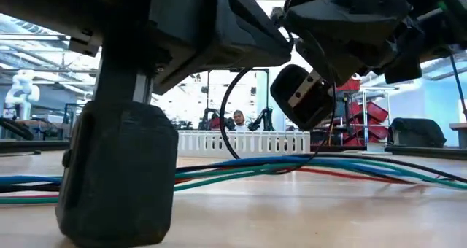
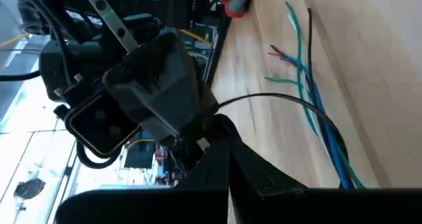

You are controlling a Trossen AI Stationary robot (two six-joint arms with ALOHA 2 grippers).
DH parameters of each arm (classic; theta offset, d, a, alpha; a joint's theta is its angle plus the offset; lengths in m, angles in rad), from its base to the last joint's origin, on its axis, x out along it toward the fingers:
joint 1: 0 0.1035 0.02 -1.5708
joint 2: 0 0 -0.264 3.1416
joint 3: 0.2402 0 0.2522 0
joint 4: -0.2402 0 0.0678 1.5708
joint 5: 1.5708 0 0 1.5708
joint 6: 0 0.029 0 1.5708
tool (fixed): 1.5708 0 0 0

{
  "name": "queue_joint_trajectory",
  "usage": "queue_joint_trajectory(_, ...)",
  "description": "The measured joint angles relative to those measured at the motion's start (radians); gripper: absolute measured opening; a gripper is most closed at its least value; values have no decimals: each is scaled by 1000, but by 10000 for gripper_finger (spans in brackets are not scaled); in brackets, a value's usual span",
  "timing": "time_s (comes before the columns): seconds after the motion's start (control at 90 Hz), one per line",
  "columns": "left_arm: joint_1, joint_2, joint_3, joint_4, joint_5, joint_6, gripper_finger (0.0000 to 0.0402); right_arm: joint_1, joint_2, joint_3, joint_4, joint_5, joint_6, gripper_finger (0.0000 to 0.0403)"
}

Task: Ziptie cables
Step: Wrap the cable wire using a zip tie

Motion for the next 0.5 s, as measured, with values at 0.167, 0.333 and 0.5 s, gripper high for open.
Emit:
queue_joint_trajectory(0.167, 0, 0, 0, -4, -36, -12, 0, 8, -1, 0, -37, 0, -14, 0)
queue_joint_trajectory(0.333, -1, 0, 0, -6, -51, -54, 0, 20, 1, -1, -76, 9, -27, 19)
queue_joint_trajectory(0.5, -1, 0, 0, -6, -52, -61, 0, 20, 2, -2, -79, 21, -34, 39)
